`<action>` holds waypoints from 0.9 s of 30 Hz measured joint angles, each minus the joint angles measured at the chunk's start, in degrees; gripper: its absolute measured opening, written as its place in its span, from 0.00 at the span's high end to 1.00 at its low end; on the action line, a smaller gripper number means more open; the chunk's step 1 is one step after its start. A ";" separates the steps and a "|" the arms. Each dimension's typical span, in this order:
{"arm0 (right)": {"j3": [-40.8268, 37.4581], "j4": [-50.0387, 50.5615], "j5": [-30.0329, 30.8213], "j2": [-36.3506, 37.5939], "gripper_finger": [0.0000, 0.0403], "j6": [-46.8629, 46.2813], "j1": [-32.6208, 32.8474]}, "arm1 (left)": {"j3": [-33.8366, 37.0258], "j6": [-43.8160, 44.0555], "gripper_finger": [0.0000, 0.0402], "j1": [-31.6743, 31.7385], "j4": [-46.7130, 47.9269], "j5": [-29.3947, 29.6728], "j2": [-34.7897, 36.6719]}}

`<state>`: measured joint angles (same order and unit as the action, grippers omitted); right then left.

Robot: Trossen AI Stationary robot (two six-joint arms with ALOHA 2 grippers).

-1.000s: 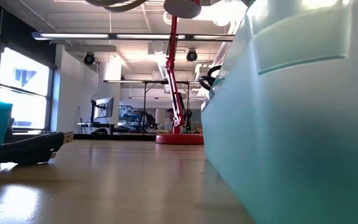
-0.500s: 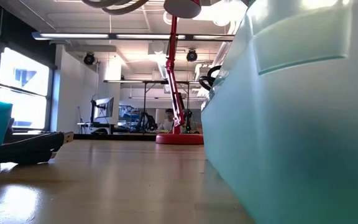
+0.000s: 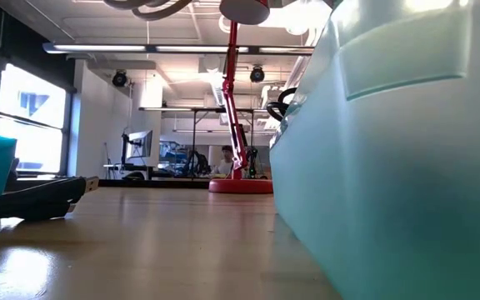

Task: Pick & Place USB Port
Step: Put the brown HDMI cable into the blue bin

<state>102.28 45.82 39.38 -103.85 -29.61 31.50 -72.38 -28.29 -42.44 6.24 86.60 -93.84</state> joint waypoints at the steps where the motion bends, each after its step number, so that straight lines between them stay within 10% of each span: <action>1: 0.00 0.02 -0.56 0.00 0.64 -0.02 0.21 | 0.00 0.00 0.98 0.00 0.02 -0.15 -0.02; 27: 0.01 -2.07 -2.25 -0.98 0.64 2.91 -1.15 | 0.00 1.04 0.98 0.07 0.46 0.32 -0.04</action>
<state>102.29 43.75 37.13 -104.84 -26.70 30.35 -72.38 -27.25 -42.37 6.70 86.93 -93.89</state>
